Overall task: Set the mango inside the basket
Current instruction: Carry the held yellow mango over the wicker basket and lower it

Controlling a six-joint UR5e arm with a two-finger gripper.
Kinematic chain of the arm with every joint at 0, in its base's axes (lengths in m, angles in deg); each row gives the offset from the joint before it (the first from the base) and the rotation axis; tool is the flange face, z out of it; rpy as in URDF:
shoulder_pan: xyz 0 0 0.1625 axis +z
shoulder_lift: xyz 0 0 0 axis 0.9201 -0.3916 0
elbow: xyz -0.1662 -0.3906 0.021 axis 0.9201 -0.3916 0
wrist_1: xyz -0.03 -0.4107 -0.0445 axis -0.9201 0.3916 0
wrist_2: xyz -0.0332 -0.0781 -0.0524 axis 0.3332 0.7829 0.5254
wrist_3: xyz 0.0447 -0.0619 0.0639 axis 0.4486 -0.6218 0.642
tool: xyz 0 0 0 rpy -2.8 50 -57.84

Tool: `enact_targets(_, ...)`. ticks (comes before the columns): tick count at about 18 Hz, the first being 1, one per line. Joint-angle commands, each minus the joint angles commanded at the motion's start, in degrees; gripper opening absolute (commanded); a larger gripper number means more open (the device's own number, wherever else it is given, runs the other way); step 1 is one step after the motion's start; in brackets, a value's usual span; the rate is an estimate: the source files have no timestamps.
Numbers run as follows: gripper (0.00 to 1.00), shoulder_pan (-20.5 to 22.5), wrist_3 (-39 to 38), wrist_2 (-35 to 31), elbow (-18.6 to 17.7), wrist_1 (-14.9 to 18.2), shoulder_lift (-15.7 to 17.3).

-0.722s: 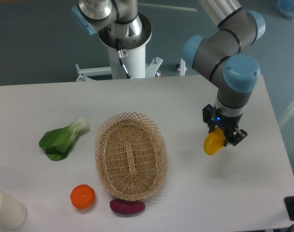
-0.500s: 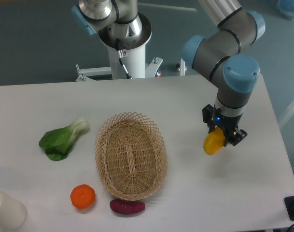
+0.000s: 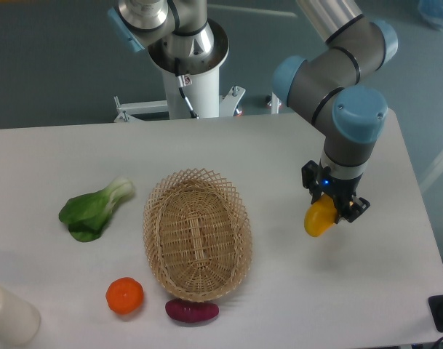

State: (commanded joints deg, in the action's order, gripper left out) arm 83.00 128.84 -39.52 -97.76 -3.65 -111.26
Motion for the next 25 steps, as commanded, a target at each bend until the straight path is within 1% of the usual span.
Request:
enact_targets(4, 0.33, -3.42, -5.27, 0.00, 1.41, 0.00, -0.09)
enact_targets(9, 0.33, -9.31, -11.60, -0.43, 1.15, 0.17, 0.88)
enact_targets(12, 0.33, -13.26, -16.95, -0.61, 0.01, 0.00, 1.49)
enact_targets(13, 0.33, -14.23, -18.71, -0.52, -1.30, -0.44, 1.84)
enact_targets(16, 0.33, -16.26, -18.38, -0.35, -5.78, -0.97, 4.74)
enact_targets(18, 0.34, -16.70, -18.20, -0.35, -8.25, -0.97, 6.50)
enact_targets(22, 0.34, -18.55, -18.46, -0.78, -12.21, -1.14, 7.21)
enact_targets(24, 0.34, -19.16, -18.46, -1.57, -13.44, -2.02, 7.12)
enact_targets(25, 0.34, -19.69, -18.55, -2.01, -13.97, -3.15, 7.12)
